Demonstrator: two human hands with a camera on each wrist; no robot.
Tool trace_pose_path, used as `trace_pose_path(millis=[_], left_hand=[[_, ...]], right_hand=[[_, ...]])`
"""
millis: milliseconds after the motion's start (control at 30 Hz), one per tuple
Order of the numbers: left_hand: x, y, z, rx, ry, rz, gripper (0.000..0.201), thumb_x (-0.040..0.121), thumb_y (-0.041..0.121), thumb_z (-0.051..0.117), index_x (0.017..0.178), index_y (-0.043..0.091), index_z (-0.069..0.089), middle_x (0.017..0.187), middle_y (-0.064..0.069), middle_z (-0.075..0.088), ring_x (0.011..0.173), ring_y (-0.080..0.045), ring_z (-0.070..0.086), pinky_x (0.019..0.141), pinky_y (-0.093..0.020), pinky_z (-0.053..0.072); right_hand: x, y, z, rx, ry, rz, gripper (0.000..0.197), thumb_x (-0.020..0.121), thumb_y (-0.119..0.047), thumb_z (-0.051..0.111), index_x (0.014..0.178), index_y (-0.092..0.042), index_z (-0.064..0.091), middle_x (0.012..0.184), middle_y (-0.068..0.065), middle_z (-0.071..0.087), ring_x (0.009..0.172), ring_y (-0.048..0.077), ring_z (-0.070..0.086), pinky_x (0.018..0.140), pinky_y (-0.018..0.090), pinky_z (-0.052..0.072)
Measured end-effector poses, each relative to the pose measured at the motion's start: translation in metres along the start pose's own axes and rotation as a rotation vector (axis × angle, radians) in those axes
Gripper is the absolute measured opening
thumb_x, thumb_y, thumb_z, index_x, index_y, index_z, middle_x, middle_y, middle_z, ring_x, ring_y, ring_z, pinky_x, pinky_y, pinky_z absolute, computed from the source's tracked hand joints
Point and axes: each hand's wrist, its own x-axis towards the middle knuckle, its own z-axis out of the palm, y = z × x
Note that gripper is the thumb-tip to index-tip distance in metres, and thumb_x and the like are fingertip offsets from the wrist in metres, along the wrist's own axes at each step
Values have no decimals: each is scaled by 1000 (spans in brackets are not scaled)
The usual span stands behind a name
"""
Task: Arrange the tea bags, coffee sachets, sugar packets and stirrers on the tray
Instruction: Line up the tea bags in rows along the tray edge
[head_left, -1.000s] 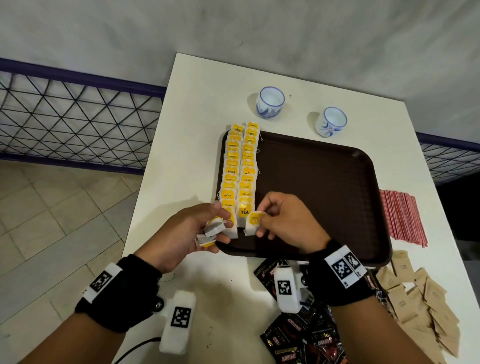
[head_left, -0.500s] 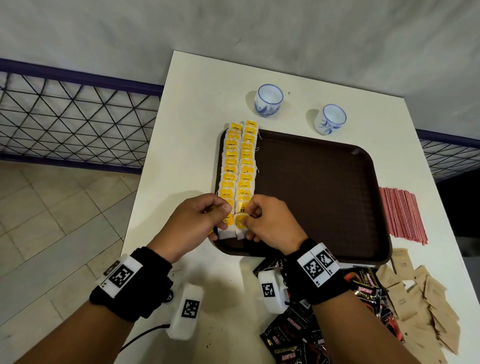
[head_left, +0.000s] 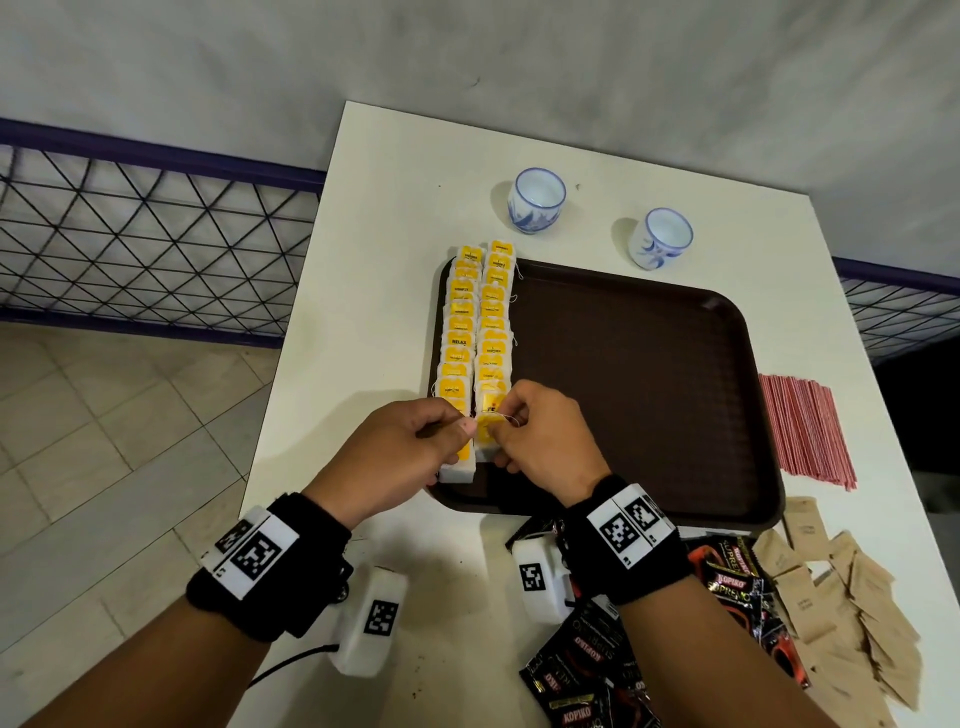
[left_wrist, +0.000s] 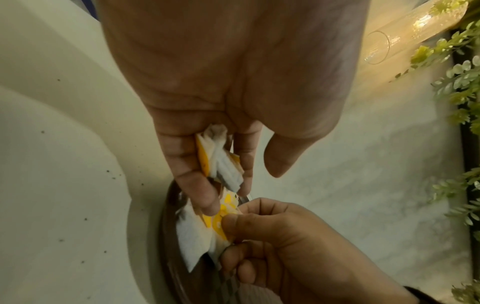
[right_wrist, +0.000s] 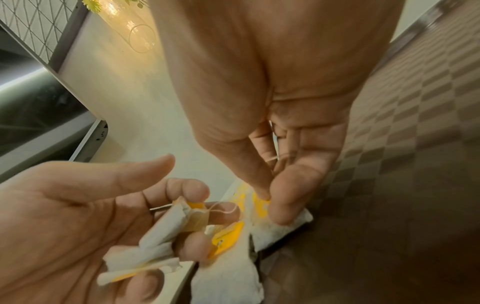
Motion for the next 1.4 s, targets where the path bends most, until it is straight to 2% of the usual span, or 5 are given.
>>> trace_pose_path(millis=[300, 500, 667, 1000, 1400], left_hand=[[-5, 3, -12, -536, -66, -108, 31, 97, -4, 49, 120, 10, 64, 108, -19, 74, 89, -31, 75, 61, -33, 55], [-1, 4, -8, -516, -75, -89, 36, 95, -8, 51, 123, 12, 59, 109, -15, 76, 96, -34, 75, 60, -33, 54], [-1, -1, -2, -218, -66, 88, 47, 95, -12, 49, 124, 26, 54, 120, 3, 70, 94, -19, 70, 64, -33, 58], [-8, 4, 5, -95, -139, 209, 58, 94, -11, 48, 129, 36, 50, 133, 13, 58, 91, -4, 68, 69, -24, 55], [-9, 5, 5, -153, -44, 200, 50, 95, -8, 52, 116, 37, 55, 113, 28, 63, 93, -11, 72, 66, -27, 56]], right_hand=[[-7, -3, -7, -37, 127, -143, 12, 86, -21, 73, 91, -24, 63, 87, -4, 63, 77, 7, 61, 69, 24, 53], [-13, -17, -11, 272, -76, -197, 7, 90, -17, 73, 96, -15, 73, 90, 5, 67, 70, 4, 60, 72, 26, 52], [-10, -18, -9, 435, -121, 140, 26, 95, -34, 67, 86, -9, 65, 76, 6, 69, 54, 13, 58, 42, 21, 35], [-10, -15, -11, 486, -354, 364, 42, 95, -38, 65, 112, 0, 68, 86, 14, 62, 53, 13, 58, 42, 20, 23], [-14, -15, -18, 586, -135, 76, 6, 88, -2, 71, 90, -2, 66, 66, 10, 60, 49, 10, 52, 40, 15, 34]])
